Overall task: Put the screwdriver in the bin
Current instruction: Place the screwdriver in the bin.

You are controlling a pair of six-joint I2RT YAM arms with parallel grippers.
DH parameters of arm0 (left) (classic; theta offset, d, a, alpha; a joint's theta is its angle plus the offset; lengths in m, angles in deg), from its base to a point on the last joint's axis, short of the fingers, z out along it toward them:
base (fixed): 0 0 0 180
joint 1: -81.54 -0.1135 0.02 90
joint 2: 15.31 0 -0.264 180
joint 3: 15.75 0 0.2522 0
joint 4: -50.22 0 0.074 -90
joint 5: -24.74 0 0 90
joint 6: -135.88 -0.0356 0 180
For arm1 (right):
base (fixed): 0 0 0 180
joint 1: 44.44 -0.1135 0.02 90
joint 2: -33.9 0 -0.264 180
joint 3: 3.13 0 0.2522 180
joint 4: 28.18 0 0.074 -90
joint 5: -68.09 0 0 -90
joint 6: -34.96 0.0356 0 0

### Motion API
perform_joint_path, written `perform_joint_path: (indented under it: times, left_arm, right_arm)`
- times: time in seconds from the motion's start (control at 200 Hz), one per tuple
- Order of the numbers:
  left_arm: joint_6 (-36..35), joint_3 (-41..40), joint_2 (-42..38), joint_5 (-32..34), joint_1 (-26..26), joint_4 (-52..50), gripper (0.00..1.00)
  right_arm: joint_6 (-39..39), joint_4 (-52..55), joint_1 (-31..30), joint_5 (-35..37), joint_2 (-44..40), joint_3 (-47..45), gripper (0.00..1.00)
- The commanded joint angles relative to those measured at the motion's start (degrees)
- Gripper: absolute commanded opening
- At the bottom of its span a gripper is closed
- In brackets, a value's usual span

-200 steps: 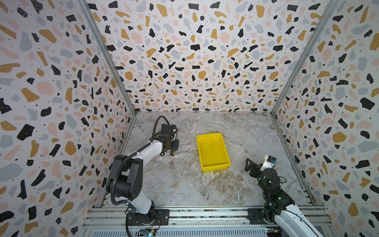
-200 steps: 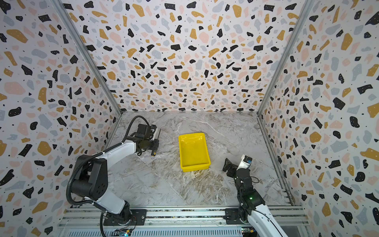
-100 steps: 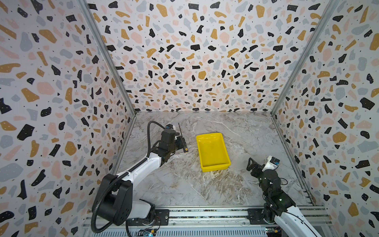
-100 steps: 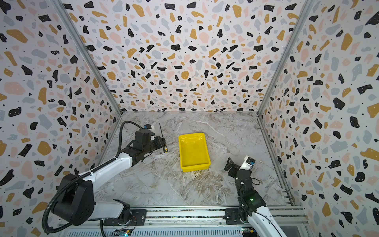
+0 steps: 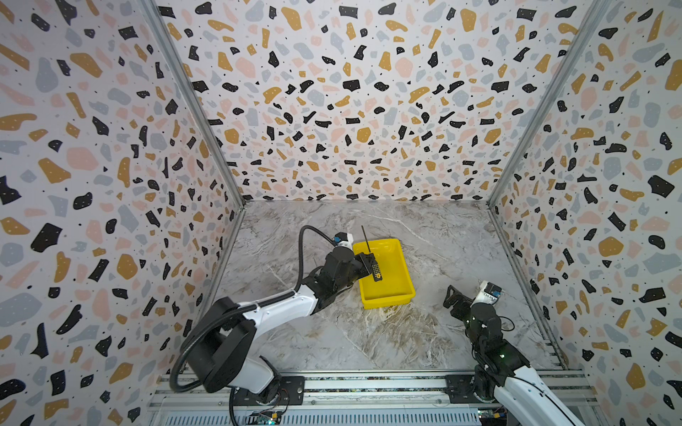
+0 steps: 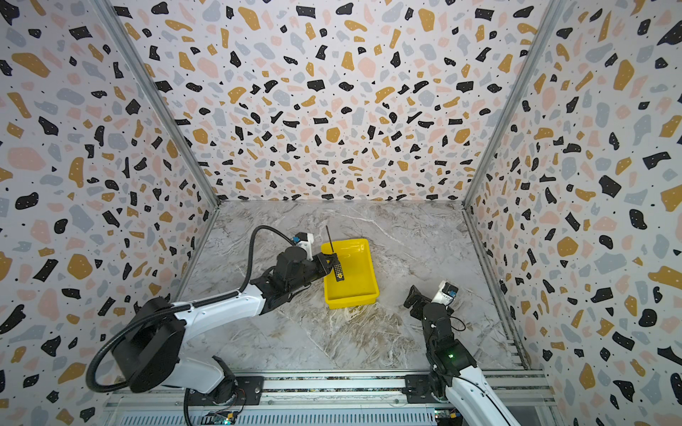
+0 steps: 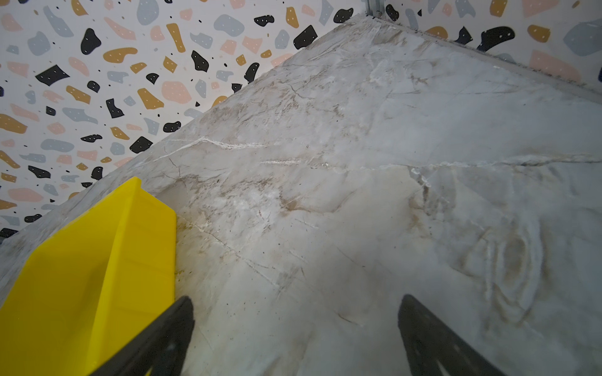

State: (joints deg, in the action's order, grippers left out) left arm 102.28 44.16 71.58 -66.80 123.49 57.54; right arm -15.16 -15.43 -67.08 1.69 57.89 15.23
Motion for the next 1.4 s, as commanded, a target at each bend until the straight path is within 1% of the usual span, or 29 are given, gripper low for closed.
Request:
perform_joint_path:
  times: [0.0, 0.15, 0.295, 0.601, 0.651, 0.731, 0.746, 0.766, 0.916, 0.941, 0.966, 1.161, 1.171, 1.221, 1.242, 1.257, 1.267, 1.292, 1.332, 1.352, 1.397]
  left_arm:
    - [0.89, 3.12, 3.1, -2.19, 0.47, 3.63, 0.0]
    - [-0.6, 3.54, 4.91, -1.7, 0.94, 1.97, 0.0]
    - [-2.44, 3.6, 5.26, 0.38, 1.09, -0.33, 0.03]
    - [-2.44, 5.02, 7.14, -1.0, 1.5, -1.74, 0.05]
    - [-2.44, 5.0, 7.36, -1.1, 1.63, -1.75, 0.08]
    - [-2.93, 4.78, 7.54, -1.01, 1.81, -1.48, 0.17]
    - [-3.03, 4.82, 7.65, -0.97, 1.88, -1.55, 0.2]
    - [-3.18, 4.83, 7.65, -0.92, 1.9, -1.63, 0.22]
    - [-3.62, 4.74, 7.31, -0.05, 2.01, -2.1, 0.26]
    - [-3.58, 4.77, 7.17, 0.04, 1.99, -2.15, 0.3]
    - [-3.62, 4.89, 7.07, 0.09, 2.04, -2.3, 0.3]
    - [-5.34, 7.02, 4.3, 0.68, 2.0, -6.22, 0.32]
    - [-6.92, 7.22, 3.98, 0.91, 2.06, -6.29, 0.32]
    - [-9.82, 8.46, 1.99, 2.02, 2.07, -9.82, 0.33]
    - [-11.27, 9.18, 1.12, 2.72, 2.08, -11.2, 0.35]
    - [-12.45, 9.67, 0.37, 3.5, 2.08, -12.09, 0.41]
    - [-13.2, 9.95, -0.08, 4.25, 2.03, -12.83, 0.43]
    - [-15.27, 11.12, -1.5, 6.15, 2.01, -15.26, 0.56]
    - [-18.6, 12.57, -3.67, 9.77, 2.03, -19.18, 0.59]
    - [-21.21, 13.04, -4.86, 11.49, 2.0, -20.81, 0.63]
    - [-26.13, 13.03, -7.93, 16.72, 2.0, -23.62, 0.65]
  right_arm:
    - [0.43, -0.03, -0.39, 1.04, -0.51, 1.11, 0.99]
    - [0.38, -0.51, -0.61, 1.27, -1.27, 0.76, 0.99]
    - [0.28, -1.2, -0.75, 1.06, -0.53, 0.8, 0.99]
    - [0.35, -0.6, -1.35, 1.83, -1.67, 0.69, 0.99]
    - [0.41, -0.48, -1.36, 2.03, -2.13, 0.59, 0.99]
    - [0.37, -0.39, -1.44, 1.96, -2.65, 0.42, 0.99]
    - [0.42, -0.39, -1.45, 1.98, -2.64, 0.41, 0.99]
    - [0.37, -0.39, -1.45, 1.98, -2.73, 0.41, 0.99]
    - [0.34, -0.36, -1.54, 1.95, -3.03, 0.34, 0.99]
    - [0.42, -0.39, -1.54, 1.98, -2.98, 0.33, 0.99]
    - [0.36, -0.37, -1.54, 1.98, -3.04, 0.37, 0.99]
    - [0.46, -0.2, -1.6, 1.63, -3.33, 0.23, 0.99]
    - [0.46, -0.19, -1.62, 1.63, -3.4, 0.26, 0.99]
    - [0.46, -0.11, -1.62, 1.63, -3.8, 0.24, 0.99]
    - [0.51, -0.04, -1.6, 1.62, -3.93, 0.2, 0.99]
    - [0.54, 0.06, -1.61, 1.61, -4.06, 0.16, 0.99]
    - [0.48, 0.05, -1.62, 1.62, -4.11, 0.15, 0.99]
    - [0.46, 0.12, -1.62, 1.62, -4.31, 0.07, 0.99]
    - [0.42, 0.19, -1.62, 1.65, -4.67, -0.03, 0.99]
    - [0.46, 0.15, -1.62, 1.63, -4.79, -0.08, 0.99]
    - [0.46, 0.23, -1.61, 1.63, -5.16, -0.18, 0.99]
